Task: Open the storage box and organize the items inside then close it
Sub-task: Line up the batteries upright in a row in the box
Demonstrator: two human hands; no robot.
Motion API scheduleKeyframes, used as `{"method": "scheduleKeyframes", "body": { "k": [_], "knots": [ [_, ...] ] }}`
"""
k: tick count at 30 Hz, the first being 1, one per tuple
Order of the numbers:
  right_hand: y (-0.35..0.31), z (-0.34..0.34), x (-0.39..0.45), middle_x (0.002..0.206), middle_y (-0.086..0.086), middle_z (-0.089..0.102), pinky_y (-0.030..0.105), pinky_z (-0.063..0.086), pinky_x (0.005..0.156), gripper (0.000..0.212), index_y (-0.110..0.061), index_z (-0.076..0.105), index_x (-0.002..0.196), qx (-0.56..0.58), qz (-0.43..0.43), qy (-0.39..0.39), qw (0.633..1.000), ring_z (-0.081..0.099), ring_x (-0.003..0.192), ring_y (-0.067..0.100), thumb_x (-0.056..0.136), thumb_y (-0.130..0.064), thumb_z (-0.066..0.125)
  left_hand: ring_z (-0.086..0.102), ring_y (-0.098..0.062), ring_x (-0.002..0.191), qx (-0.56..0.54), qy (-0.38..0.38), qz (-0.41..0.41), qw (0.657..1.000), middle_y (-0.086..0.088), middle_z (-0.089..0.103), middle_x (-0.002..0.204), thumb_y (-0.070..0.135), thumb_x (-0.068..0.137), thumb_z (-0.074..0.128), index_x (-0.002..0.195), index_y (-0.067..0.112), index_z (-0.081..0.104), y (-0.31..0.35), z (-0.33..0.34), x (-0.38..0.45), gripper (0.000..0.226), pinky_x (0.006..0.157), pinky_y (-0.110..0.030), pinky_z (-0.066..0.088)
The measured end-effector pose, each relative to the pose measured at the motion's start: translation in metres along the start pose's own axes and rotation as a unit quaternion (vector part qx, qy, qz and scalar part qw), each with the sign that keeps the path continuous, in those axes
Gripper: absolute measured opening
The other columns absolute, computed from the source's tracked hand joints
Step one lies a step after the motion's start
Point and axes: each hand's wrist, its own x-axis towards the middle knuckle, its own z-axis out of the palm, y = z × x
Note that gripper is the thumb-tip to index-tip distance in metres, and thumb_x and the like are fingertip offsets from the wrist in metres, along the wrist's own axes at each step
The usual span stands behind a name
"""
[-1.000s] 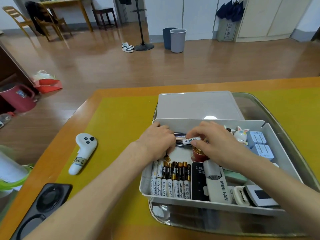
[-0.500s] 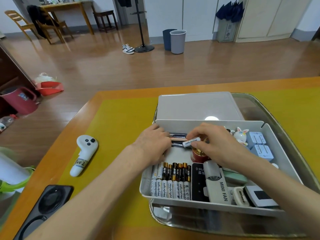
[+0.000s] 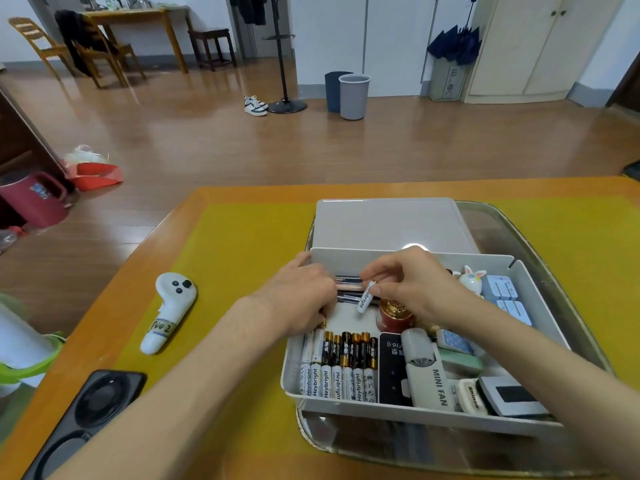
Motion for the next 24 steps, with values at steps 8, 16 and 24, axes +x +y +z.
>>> {"method": "scheduleKeyframes", "body": {
  "k": [8, 16, 24],
  "knots": [
    [-0.028, 0.031, 0.032, 0.082, -0.003, 0.074, 0.031, 0.058, 0.090, 0.020, -0.006, 0.076, 0.102, -0.074, 0.039, -0.140, 0.987, 0.072, 0.082, 0.010, 0.084, 0.002, 0.077, 0.055, -0.015, 0.109, -0.108, 0.101, -0.117, 0.982, 0.010, 0.059, 0.115, 0.039, 0.099, 0.051, 0.121, 0.033, 0.064, -0.033, -0.011, -0.039, 0.027, 0.069, -0.030, 0.041],
    [-0.035, 0.056, 0.032, 0.104, -0.003, 0.070, 0.033, 0.051, 0.083, 0.027, -0.023, 0.070, 0.109, -0.314, -0.036, -0.109, 0.943, 0.064, 0.095, 0.019, 0.086, -0.031, 0.079, 0.057, -0.015, 0.109, -0.134, 0.095, -0.135, 0.977, 0.010, 0.059, 0.115, 0.041, 0.100, 0.047, 0.125, 0.032, 0.061, -0.044, 0.002, -0.052, 0.030, 0.068, -0.030, 0.039],
    [-0.020, 0.006, -0.015, 0.114, -0.014, 0.061, 0.036, 0.049, 0.087, 0.040, -0.035, 0.060, 0.119, -0.358, -0.097, -0.011, 0.929, 0.053, 0.110, 0.011, 0.087, -0.058, 0.064, 0.053, -0.011, 0.106, -0.157, 0.203, -0.061, 0.965, 0.008, 0.060, 0.114, 0.030, 0.101, 0.048, 0.122, 0.026, 0.064, -0.029, -0.002, -0.042, 0.027, 0.075, -0.023, 0.042]
  ]
}}
